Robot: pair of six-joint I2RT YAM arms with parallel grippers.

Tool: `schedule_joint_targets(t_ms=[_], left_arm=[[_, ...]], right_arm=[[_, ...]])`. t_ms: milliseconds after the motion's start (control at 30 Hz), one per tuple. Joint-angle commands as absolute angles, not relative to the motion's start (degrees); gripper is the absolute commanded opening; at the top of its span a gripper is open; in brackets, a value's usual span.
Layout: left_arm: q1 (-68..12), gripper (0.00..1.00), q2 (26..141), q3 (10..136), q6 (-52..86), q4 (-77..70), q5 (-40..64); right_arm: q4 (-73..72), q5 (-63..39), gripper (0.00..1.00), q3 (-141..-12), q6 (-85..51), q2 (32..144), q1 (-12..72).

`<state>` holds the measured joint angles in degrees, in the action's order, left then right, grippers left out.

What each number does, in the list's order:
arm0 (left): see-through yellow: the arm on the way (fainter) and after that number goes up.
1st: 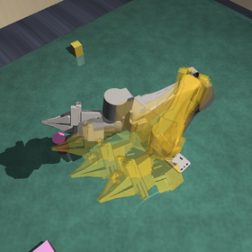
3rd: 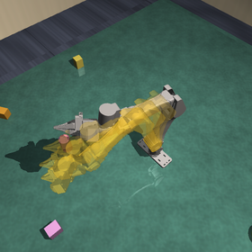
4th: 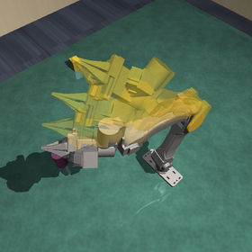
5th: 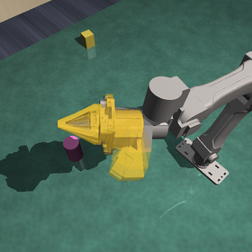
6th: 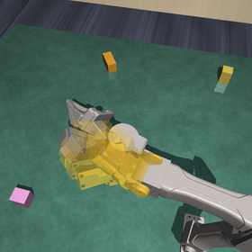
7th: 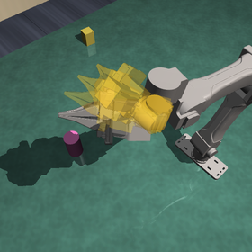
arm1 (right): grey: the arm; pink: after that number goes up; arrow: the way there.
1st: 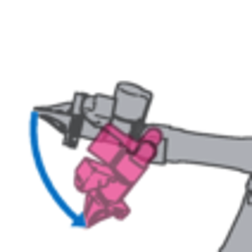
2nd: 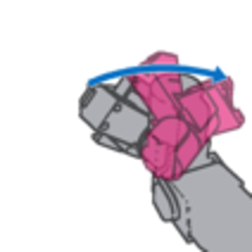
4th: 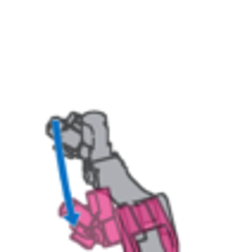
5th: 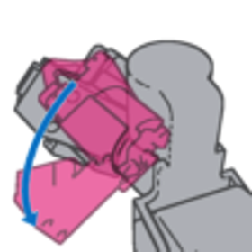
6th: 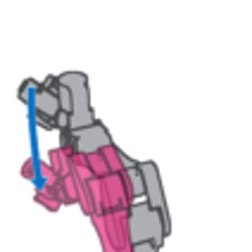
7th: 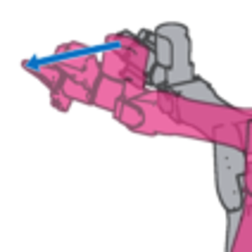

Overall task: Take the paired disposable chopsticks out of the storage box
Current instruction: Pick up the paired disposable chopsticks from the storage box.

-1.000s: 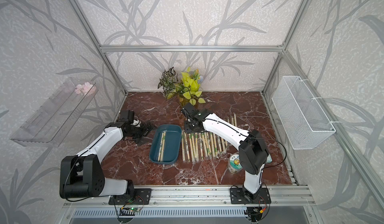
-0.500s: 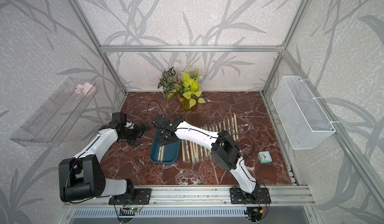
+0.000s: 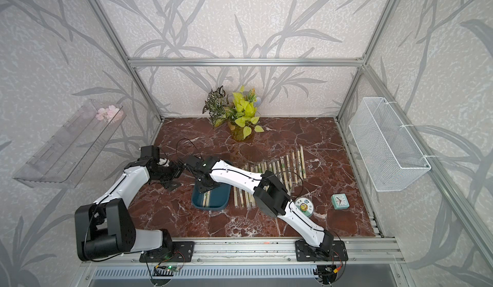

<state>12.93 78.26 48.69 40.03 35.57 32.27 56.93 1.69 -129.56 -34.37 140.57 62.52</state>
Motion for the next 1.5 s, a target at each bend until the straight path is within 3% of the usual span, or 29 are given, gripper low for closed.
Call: schedule_joint_targets(t_ms=[0,533,867,1200,1333,1467], left_arm=[[13.47,1.00,77.05,47.85,39.12,36.46,33.04],[13.80,1.00,77.79,47.81,38.94,35.73,33.73],[13.89,1.00,78.42,48.07,38.89,35.20,34.28],[13.97,1.00,79.62,48.25,38.67,34.72,34.89],[14.02,1.00,79.95,48.45,38.60,34.67,35.02],[14.00,1.00,80.25,48.52,38.45,34.67,35.23]], right_arm=[[61.30,3.94,0.47,-132.40,-33.50,142.67,62.65],[67.70,5.05,0.46,-142.88,-32.35,151.75,62.40],[69.16,7.93,0.43,-139.70,-33.41,149.35,61.27],[68.76,3.69,0.41,-141.71,-34.57,151.82,59.95],[68.40,1.73,0.38,-141.77,-35.42,152.88,59.67],[67.68,0.56,0.26,-142.12,-35.85,153.54,59.58]])
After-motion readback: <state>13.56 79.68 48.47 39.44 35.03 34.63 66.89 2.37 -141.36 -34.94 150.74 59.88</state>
